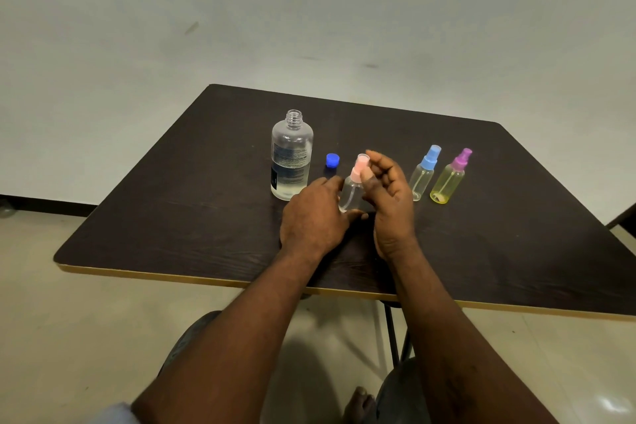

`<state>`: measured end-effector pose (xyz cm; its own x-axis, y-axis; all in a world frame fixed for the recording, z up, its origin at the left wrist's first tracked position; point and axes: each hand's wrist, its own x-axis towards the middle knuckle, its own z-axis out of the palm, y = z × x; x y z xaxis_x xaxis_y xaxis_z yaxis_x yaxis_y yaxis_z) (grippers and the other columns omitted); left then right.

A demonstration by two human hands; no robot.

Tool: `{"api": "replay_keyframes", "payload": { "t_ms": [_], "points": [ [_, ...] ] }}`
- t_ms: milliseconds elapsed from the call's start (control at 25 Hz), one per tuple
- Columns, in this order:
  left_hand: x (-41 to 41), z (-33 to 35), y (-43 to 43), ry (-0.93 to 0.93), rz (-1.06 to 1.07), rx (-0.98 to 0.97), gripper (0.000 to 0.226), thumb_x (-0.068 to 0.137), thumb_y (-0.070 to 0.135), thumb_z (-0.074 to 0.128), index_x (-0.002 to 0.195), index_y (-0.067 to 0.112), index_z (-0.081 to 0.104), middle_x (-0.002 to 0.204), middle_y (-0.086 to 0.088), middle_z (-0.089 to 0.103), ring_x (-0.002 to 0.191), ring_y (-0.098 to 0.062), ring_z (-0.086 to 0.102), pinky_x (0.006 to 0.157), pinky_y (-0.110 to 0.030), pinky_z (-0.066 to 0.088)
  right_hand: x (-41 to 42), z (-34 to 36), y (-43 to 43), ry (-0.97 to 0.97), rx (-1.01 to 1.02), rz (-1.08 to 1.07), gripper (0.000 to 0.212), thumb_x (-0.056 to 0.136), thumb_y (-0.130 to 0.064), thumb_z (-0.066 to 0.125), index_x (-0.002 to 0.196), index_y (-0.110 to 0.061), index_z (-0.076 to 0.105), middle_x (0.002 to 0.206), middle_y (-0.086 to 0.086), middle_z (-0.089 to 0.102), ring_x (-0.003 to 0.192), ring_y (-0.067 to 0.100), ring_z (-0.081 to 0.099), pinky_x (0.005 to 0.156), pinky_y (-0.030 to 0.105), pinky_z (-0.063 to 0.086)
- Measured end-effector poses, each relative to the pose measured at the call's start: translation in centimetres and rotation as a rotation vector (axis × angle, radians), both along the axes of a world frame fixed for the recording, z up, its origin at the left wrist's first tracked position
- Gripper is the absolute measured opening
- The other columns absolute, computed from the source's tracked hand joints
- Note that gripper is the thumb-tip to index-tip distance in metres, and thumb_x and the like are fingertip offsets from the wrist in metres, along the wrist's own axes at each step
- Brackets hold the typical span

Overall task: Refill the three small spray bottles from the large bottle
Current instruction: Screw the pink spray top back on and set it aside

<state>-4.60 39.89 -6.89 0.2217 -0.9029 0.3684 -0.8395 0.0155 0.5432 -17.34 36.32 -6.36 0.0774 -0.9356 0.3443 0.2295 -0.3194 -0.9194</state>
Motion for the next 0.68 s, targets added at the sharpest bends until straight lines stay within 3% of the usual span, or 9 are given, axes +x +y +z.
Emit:
{"api": "replay_keyframes", "payload": {
  "t_ms": [80, 200, 240, 360, 440, 560, 680],
  "points": [
    [-0.02, -0.01, 0.04, 0.003, 0.000, 0.005, 0.048, 0.077, 0.069, 0.075, 0.108, 0.035, 0.063, 0.094, 0.012, 0.061, 0.083, -0.013, 0.063, 0.070, -0.039, 0.056, 0.08, -0.05, 0.03, 0.024, 0.006, 0.018, 0.030, 0.099, -0.025, 0.063, 0.127, -0.018, 0.070, 0.125, -0.003, 0.073, 0.115, 0.014, 0.069, 0.087, 0.030, 0.060],
    [-0.05, 0.02, 0.00, -0.001, 0.000, 0.000, 0.048, 0.080, 0.067, 0.075, 0.113, 0.035, 0.064, 0.095, 0.013, 0.061, 0.083, -0.012, 0.063, 0.070, -0.037, 0.057, 0.16, -0.17, -0.15, 0.103, -0.007, -0.098, 0.021, 0.091, -0.022, 0.076, 0.111, -0.018, 0.071, 0.115, 0.001, 0.073, 0.112, 0.021, 0.069, 0.094, 0.046, 0.060],
    [-0.05, 0.05, 0.01, -0.005, 0.003, 0.000, 0.049, 0.079, 0.067, 0.076, 0.114, 0.035, 0.064, 0.095, 0.013, 0.060, 0.083, -0.012, 0.063, 0.070, -0.037, 0.057, 0.11, -0.14, -0.08, 0.089, -0.010, -0.105, 0.025, 0.088, -0.025, 0.079, 0.110, -0.020, 0.069, 0.113, 0.001, 0.072, 0.110, 0.020, 0.068, 0.095, 0.045, 0.059],
    [-0.06, 0.05, 0.07, 0.001, 0.010, -0.001, 0.047, 0.077, 0.067, 0.077, 0.110, 0.035, 0.065, 0.094, 0.012, 0.061, 0.083, -0.013, 0.063, 0.070, -0.039, 0.057, 0.06, -0.06, -0.08, 0.025, 0.018, 0.002, 0.030, 0.099, -0.029, 0.067, 0.127, -0.018, 0.067, 0.122, -0.001, 0.073, 0.107, 0.011, 0.070, 0.083, 0.025, 0.058],
    [-0.06, 0.00, 0.04, 0.008, 0.006, -0.007, 0.045, 0.078, 0.067, 0.076, 0.107, 0.035, 0.065, 0.093, 0.012, 0.062, 0.082, -0.012, 0.063, 0.071, -0.038, 0.057, 0.09, -0.23, -0.28, 0.062, 0.030, -0.007, 0.025, 0.106, -0.022, 0.058, 0.125, -0.013, 0.071, 0.122, -0.002, 0.075, 0.105, 0.008, 0.072, 0.078, 0.020, 0.057],
    [-0.07, -0.07, -0.06, 0.022, 0.007, -0.006, 0.046, 0.078, 0.068, 0.076, 0.107, 0.034, 0.066, 0.094, 0.012, 0.063, 0.083, -0.013, 0.063, 0.071, -0.040, 0.057, 0.10, -0.20, -0.36, 0.071, 0.017, -0.072, 0.012, 0.096, -0.022, 0.072, 0.106, -0.016, 0.075, 0.115, 0.006, 0.074, 0.108, 0.019, 0.070, 0.084, 0.028, 0.056],
    [-0.02, -0.05, -0.05, 0.019, 0.008, -0.001, 0.045, 0.077, 0.067, 0.076, 0.107, 0.035, 0.066, 0.094, 0.012, 0.062, 0.083, -0.013, 0.063, 0.071, -0.040, 0.057, 0.10, 0.16, -0.11, 0.027, 0.025, -0.010, 0.024, 0.095, -0.025, 0.073, 0.119, -0.023, 0.070, 0.124, 0.004, 0.073, 0.117, 0.019, 0.068, 0.090, 0.031, 0.059]
  ]
}}
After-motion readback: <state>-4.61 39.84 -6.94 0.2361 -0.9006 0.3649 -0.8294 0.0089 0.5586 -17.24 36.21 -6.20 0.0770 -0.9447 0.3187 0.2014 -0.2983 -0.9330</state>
